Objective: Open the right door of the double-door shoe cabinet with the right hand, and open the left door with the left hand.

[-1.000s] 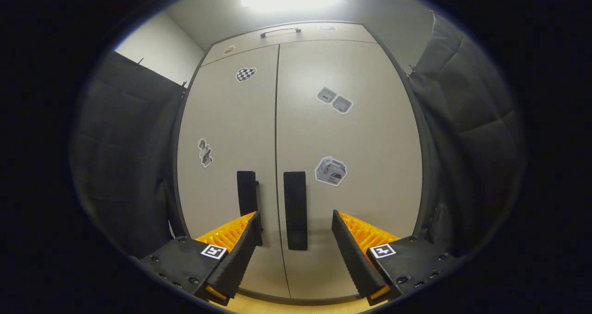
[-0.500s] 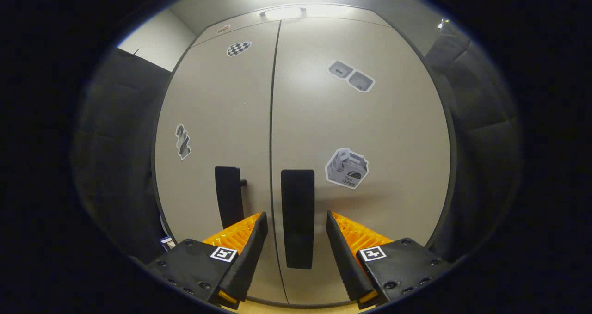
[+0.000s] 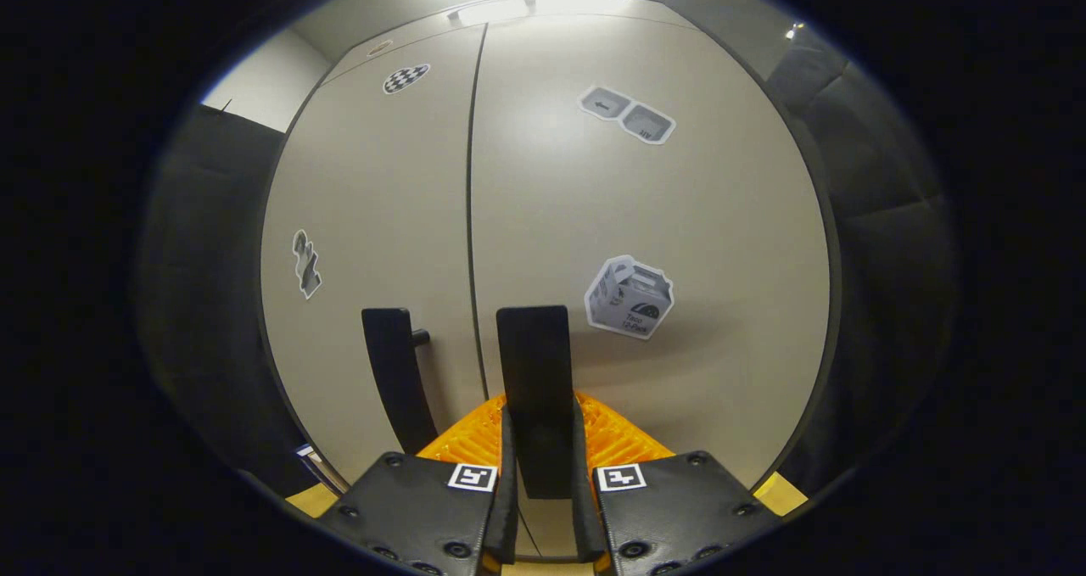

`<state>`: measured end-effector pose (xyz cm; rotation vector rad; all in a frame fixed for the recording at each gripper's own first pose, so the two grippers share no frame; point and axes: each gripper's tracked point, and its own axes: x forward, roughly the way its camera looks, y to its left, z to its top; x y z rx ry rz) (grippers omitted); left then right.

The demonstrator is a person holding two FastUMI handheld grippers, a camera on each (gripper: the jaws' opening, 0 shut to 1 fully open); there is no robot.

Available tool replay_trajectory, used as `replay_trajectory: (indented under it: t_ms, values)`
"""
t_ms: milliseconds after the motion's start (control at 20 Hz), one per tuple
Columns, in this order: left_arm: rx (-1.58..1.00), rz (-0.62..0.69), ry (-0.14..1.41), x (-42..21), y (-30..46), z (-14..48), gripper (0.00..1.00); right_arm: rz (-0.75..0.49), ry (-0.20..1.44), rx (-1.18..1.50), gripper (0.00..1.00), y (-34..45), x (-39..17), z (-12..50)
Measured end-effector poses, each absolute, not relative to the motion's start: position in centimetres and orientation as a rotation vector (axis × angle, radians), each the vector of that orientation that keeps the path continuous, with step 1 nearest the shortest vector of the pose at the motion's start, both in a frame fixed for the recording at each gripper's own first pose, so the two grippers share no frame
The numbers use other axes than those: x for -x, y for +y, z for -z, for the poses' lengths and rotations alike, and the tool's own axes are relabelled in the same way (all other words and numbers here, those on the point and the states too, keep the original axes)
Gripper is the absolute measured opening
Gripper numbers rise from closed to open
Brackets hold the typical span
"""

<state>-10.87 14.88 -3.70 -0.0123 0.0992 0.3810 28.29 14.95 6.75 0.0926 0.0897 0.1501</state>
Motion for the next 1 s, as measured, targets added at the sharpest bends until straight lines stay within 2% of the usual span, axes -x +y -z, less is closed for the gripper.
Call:
replay_trajectory:
  t_ms: [50,200,250,300,850,900,1000]
  values:
    - [0.014,-0.377,0.096,11.0,14.7,3.6,0.92,-0.154,0.104,-0.093,0.18,15.1,-28.5,-6.6]
    - [0.013,-0.366,0.085,11.2,14.6,3.3,0.92,-0.166,0.137,-0.095,0.18,15.0,-27.9,-6.8]
    - [0.013,-0.364,0.082,11.3,14.5,3.1,0.92,-0.169,0.144,-0.095,0.14,15.0,-27.7,-6.7]
    - [0.013,-0.361,0.080,11.4,14.5,3.1,0.92,-0.172,0.146,-0.093,0.18,15.0,-27.4,-6.7]
    - [0.013,-0.251,0.047,10.1,10.8,1.8,0.92,-0.263,0.170,-0.108,0.18,13.1,-22.1,-7.0]
    - [0.012,-0.236,0.047,9.9,10.2,1.8,0.92,-0.270,0.172,-0.106,0.14,12.8,-21.5,-7.0]
    - [0.014,-0.213,0.045,9.9,9.3,1.7,0.92,-0.278,0.177,-0.096,0.18,11.9,-20.3,-7.1]
